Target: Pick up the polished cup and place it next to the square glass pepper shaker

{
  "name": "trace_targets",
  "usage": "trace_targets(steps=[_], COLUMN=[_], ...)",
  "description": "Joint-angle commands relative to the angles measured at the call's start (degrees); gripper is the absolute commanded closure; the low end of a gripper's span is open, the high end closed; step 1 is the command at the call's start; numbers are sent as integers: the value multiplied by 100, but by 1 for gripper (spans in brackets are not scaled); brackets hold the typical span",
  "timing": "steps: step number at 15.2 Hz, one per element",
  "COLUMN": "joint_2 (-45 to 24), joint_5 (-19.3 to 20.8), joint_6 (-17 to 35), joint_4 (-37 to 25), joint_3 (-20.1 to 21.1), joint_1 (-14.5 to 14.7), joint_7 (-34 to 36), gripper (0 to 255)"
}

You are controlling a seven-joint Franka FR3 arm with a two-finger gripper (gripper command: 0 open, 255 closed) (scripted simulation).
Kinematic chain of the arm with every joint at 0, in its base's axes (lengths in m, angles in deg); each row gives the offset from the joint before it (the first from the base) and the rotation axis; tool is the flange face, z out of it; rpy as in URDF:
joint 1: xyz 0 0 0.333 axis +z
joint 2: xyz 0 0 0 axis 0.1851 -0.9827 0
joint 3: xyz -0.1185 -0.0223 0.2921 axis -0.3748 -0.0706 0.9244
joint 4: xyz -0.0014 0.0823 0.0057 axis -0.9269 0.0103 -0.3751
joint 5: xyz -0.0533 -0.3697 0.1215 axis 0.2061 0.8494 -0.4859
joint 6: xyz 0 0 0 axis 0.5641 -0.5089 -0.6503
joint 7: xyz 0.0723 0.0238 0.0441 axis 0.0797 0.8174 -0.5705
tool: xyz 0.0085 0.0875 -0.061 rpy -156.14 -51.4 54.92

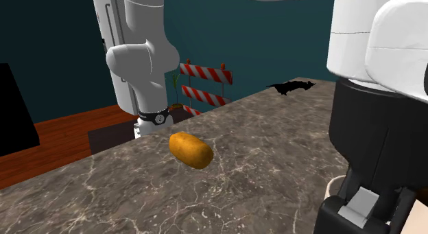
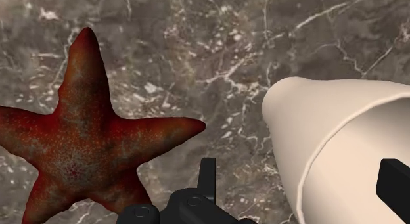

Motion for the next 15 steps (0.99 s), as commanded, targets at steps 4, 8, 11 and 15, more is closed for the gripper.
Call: trace_targets(steps=[4,8,11,15], joint_2=[-134,-134,-134,-134], joint_5=[-27,-27,-27,-27], joint_6=[220,219,219,219], joint_4=[81,81,81,81], joint_3=[19,19,19,19], joint_1=[14,14,14,14], joint_7=[-16,-17,-17,-17], gripper=[0,0,255,255])
